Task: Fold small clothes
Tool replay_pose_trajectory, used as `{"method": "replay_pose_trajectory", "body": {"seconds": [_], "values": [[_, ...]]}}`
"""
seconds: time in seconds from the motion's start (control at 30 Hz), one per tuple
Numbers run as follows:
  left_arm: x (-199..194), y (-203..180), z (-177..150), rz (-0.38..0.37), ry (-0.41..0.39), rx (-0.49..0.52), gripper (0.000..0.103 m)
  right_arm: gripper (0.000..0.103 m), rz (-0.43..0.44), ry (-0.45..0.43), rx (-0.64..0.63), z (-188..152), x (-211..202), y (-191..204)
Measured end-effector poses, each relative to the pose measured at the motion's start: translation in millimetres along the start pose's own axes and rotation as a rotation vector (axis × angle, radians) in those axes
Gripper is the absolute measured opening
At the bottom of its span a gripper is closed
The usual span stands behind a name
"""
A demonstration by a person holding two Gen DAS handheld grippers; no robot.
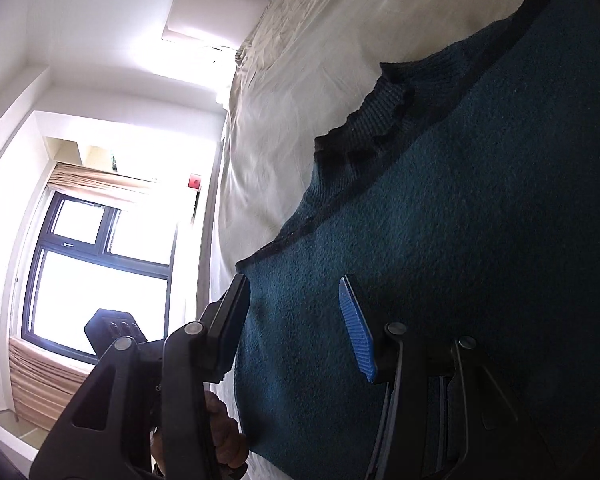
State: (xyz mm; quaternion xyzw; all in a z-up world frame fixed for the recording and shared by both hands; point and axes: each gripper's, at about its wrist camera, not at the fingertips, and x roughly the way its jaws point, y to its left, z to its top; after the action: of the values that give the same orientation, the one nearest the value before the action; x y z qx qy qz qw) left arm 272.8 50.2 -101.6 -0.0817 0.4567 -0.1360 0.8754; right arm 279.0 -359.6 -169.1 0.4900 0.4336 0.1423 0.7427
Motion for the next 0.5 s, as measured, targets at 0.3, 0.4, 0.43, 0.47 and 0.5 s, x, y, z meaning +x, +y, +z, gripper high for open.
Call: {"method": "replay_pose_trajectory", "body": {"seconds": [0.3, 0.4, 0.43, 0.47, 0.5], "values": [[-1.5, 22.9, -10.9, -0.122, -0.055, -0.035, 0.062, 0.044, 0.065, -0.172, 0.076, 49.7, -74.9, -61.9], [-3.6, 31.9, -11.9, -0.180, -0.063, -0.072, 0.062, 0.042, 0.094, -0.259, 0.135, 58.8, -110.2, -94.4], [-4.7, 33.2, -11.7, -0.189, -0.062, -0.076, 0.062, 0.042, 0.124, -0.287, 0.151, 59.7, -122.7, -103.3], [-6.2, 33.7, -11.5, -0.192, -0.063, -0.078, 0.062, 0.042, 0.145, -0.314, 0.155, 58.9, -139.9, -109.7], [-9.0, 33.5, -11.7, -0.188, -0.066, -0.075, 0.062, 0.042, 0.139, -0.336, 0.153, 57.4, -155.5, -113.2]]}}
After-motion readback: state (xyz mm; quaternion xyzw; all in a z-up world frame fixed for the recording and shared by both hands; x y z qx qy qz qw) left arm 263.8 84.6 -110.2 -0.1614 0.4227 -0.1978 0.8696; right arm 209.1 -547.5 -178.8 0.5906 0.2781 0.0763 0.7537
